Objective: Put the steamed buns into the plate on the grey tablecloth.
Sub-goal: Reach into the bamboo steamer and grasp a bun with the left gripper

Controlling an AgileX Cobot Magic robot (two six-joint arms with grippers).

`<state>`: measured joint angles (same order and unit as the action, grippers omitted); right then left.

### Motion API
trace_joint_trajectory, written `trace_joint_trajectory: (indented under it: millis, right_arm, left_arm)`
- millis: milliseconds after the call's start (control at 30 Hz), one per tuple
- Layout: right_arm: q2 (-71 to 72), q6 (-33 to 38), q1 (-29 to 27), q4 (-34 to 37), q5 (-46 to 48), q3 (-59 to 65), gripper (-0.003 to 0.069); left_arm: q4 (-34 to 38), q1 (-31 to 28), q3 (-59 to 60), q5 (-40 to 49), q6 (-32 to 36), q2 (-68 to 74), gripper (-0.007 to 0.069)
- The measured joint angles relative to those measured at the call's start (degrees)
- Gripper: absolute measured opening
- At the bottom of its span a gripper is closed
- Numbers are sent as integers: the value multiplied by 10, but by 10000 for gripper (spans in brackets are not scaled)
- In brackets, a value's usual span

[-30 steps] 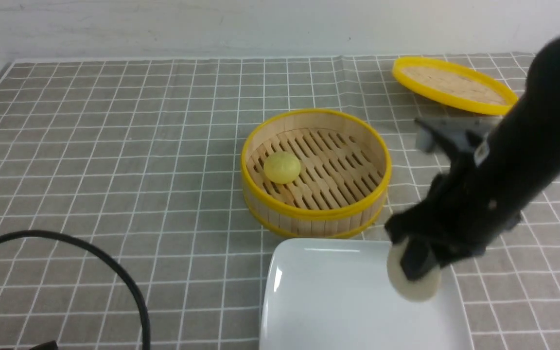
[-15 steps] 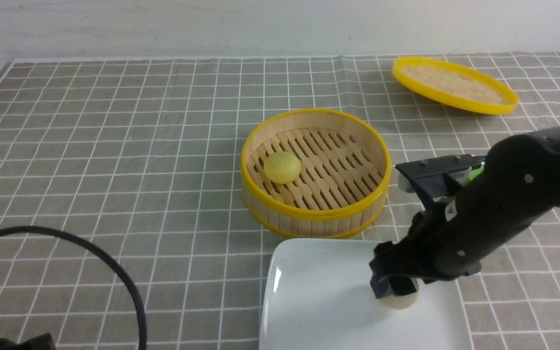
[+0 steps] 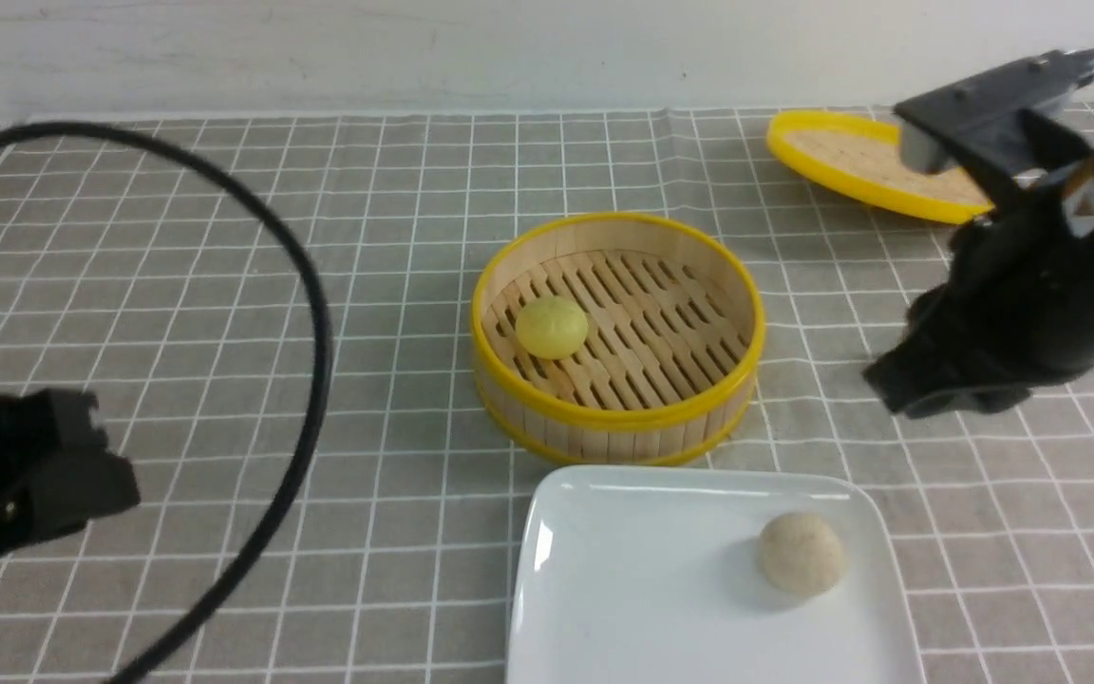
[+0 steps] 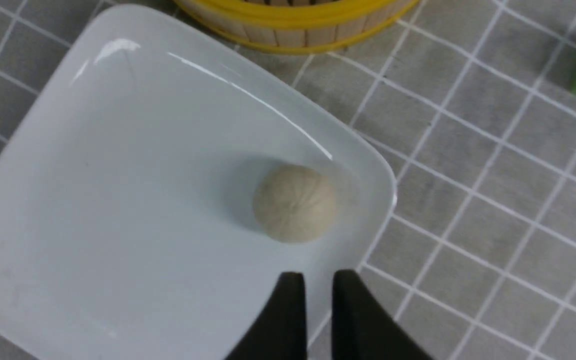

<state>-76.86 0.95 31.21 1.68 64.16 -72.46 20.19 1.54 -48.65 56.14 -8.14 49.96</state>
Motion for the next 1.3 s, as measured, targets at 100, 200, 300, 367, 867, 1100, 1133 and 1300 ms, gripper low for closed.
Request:
trace_joint_trajectory:
  millis: [100,200,300,367,867,1100,1133,1300]
  right_arm:
    - [74,-33,0,-22,33,25,-14]
    - [142,-68,0,-36,39,69,-15]
    - [197,-90,0,-41,38,118,-15]
    - [250,-108,0,-41,29,175,-15]
    - [296,-136,0,-38,-8,257,-12]
    - [296,-138,0,-38,-24,257,-8]
    - [296,-138,0,-38,-24,257,-8]
    - [296,-152,0,-37,-27,257,-6]
  left_arm:
    - [66,11,-55,11,57,95,253]
    - [109,45,-87,2,90,153,254]
    - [121,92,-124,-18,103,215,257]
    - [108,145,-174,-38,105,287,274]
    - [-30,243,-555,-33,69,660,472]
    - [-72,243,-601,-28,69,728,478]
    - [-75,243,-601,-28,69,729,478]
    - [-100,243,-601,-37,68,745,475]
